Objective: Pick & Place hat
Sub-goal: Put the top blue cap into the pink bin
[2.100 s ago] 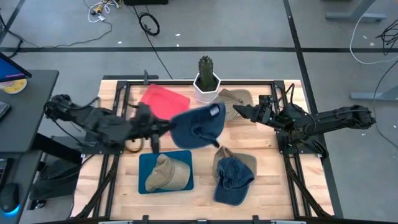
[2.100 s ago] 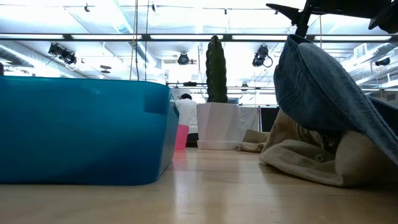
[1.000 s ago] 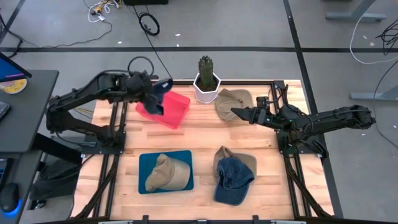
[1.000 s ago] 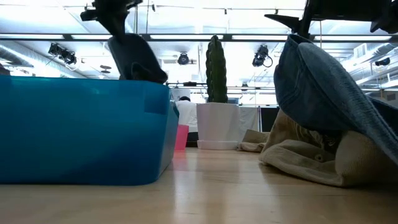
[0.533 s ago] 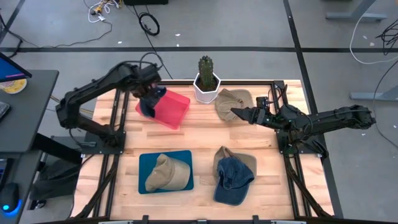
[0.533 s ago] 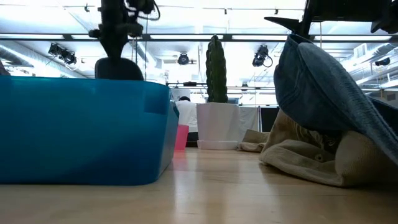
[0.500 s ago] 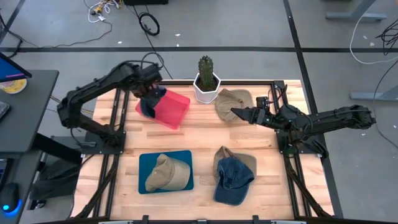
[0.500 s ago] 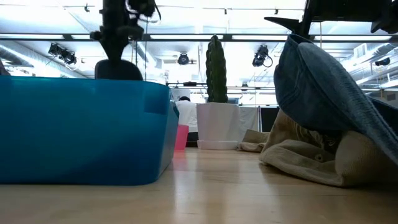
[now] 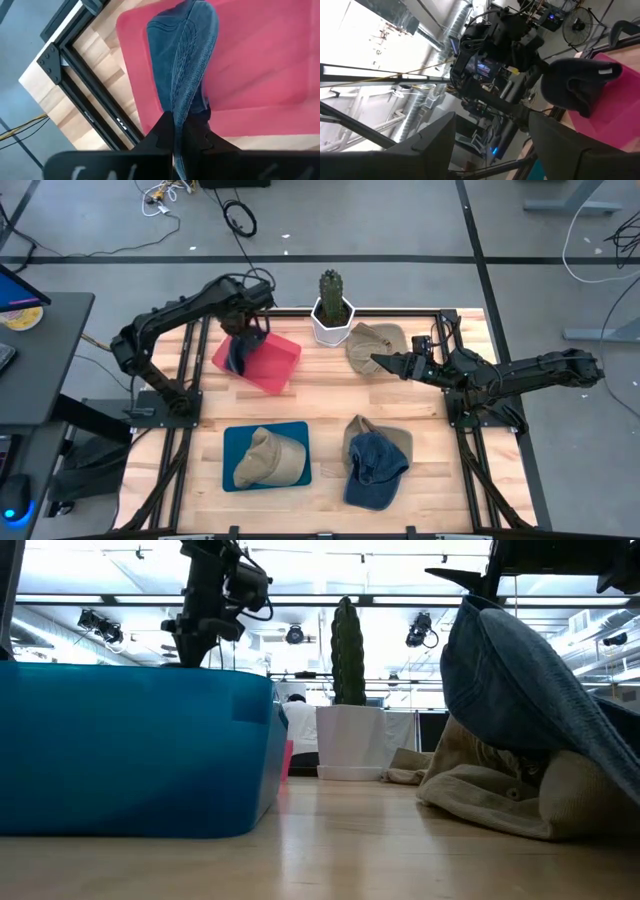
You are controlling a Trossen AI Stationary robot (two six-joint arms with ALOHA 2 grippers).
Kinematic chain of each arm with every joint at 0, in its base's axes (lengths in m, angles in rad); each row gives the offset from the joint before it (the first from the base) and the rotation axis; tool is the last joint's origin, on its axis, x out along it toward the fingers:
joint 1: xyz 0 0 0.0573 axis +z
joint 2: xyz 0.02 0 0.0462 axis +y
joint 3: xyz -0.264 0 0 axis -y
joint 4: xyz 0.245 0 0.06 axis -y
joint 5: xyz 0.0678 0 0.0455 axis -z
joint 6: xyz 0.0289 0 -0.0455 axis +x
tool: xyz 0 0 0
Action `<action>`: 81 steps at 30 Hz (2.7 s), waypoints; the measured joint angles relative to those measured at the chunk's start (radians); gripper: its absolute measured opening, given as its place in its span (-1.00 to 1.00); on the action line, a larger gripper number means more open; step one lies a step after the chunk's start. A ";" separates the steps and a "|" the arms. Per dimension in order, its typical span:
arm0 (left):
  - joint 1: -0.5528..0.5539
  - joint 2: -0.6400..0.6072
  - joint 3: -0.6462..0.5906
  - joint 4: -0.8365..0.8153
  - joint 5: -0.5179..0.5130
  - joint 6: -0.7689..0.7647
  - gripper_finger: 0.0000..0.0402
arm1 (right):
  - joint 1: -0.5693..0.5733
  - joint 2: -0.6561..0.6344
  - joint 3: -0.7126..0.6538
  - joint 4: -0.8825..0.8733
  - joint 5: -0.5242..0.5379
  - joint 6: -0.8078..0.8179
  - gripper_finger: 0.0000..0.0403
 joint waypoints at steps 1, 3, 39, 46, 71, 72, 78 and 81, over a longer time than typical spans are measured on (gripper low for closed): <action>0.000 0.000 0.000 0.001 -0.007 0.000 -0.93 | 0.000 0.000 0.000 -0.001 0.000 0.000 0.26; 0.000 0.000 0.000 0.005 -0.024 0.003 -0.92 | 0.000 0.000 0.000 -0.001 0.000 0.000 0.26; 0.066 0.000 -0.001 0.054 0.086 0.021 -0.93 | 0.000 0.000 0.000 -0.021 0.000 -0.008 0.26; 0.078 0.044 -0.001 0.050 0.086 0.050 -0.94 | 0.000 0.000 0.000 -0.021 0.000 -0.008 0.26; 0.059 0.102 -0.001 0.094 0.066 0.093 -0.51 | 0.000 0.000 0.000 -0.025 0.000 -0.019 0.26; 0.059 0.102 -0.001 0.094 0.075 0.097 -0.42 | 0.000 0.000 0.000 -0.027 0.000 -0.019 0.26; 0.060 0.102 -0.001 0.091 0.142 0.103 0.18 | 0.000 0.000 0.000 -0.028 0.000 -0.019 0.26; 0.060 0.102 -0.001 0.091 0.222 0.116 0.44 | 0.000 0.000 0.000 -0.028 0.000 -0.019 0.26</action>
